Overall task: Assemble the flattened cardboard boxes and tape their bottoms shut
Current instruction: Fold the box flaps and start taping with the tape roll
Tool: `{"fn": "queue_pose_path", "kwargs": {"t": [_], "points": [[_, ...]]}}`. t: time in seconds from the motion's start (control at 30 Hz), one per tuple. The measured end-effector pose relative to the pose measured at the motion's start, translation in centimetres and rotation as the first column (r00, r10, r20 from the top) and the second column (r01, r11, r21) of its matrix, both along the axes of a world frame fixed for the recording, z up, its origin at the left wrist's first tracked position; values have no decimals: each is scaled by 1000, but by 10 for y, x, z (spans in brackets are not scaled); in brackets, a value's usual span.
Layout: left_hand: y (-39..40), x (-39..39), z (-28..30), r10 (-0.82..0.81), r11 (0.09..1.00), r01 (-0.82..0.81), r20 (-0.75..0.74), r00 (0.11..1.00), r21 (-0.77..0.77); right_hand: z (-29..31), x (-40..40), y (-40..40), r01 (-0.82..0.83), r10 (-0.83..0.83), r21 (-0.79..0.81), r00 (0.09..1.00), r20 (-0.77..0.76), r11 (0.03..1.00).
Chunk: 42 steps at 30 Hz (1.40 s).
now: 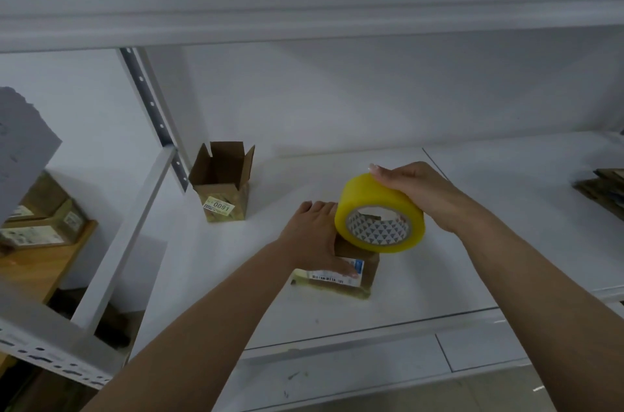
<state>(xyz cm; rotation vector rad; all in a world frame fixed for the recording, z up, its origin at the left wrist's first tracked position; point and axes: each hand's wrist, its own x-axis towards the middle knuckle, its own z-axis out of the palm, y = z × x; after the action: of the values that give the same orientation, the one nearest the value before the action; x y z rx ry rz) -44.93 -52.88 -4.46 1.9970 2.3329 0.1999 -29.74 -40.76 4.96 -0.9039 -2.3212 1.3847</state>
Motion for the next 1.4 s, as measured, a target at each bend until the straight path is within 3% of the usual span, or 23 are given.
{"fn": "queue_pose_path", "kwargs": {"t": [0.1,0.2,0.47,0.7,0.83,1.0,1.1,1.17,1.2,1.23,1.3,1.33,1.4], "points": [[-4,-5,1,23,999,-25,65,998,33,9,10,17,55,-73,184,993,93,981],[-5,-6,2,31,999,-33,67,997,25,9,32,43,30,-150,372,943,298,928],[-3,-8,-2,25,999,-27,52,998,37,-29,49,47,82,-145,196,931,335,977],[-4,-7,-2,18,999,-19,50,999,34,-71,48,45,108,-167,171,906,389,979],[-4,-7,-2,3,1000,-4,46,999,30,-86,34,36,74,-184,220,825,535,973],[-4,-9,-2,-86,995,76,-162,983,-64,-89,11,22,33,-216,289,747,629,957],[-2,-7,0,-93,983,59,-193,977,-176,-93,13,21,52,-219,273,746,629,961],[-4,-6,4,-72,983,57,-82,994,-174,-96,16,18,78,-228,264,763,605,961],[-8,-6,8,-38,991,48,83,996,-123,-98,18,17,97,-236,260,775,586,961],[-12,-8,12,6,1000,2,296,955,-29,-100,19,15,115,-244,254,787,566,960],[-24,-16,18,97,961,-236,621,778,145,-103,21,15,143,-253,242,811,527,960],[-33,-23,19,168,905,-384,677,716,181,-104,21,15,154,-258,238,818,514,959],[-55,-41,16,374,801,-583,647,665,136,-107,21,16,163,-264,238,826,499,958]]}}
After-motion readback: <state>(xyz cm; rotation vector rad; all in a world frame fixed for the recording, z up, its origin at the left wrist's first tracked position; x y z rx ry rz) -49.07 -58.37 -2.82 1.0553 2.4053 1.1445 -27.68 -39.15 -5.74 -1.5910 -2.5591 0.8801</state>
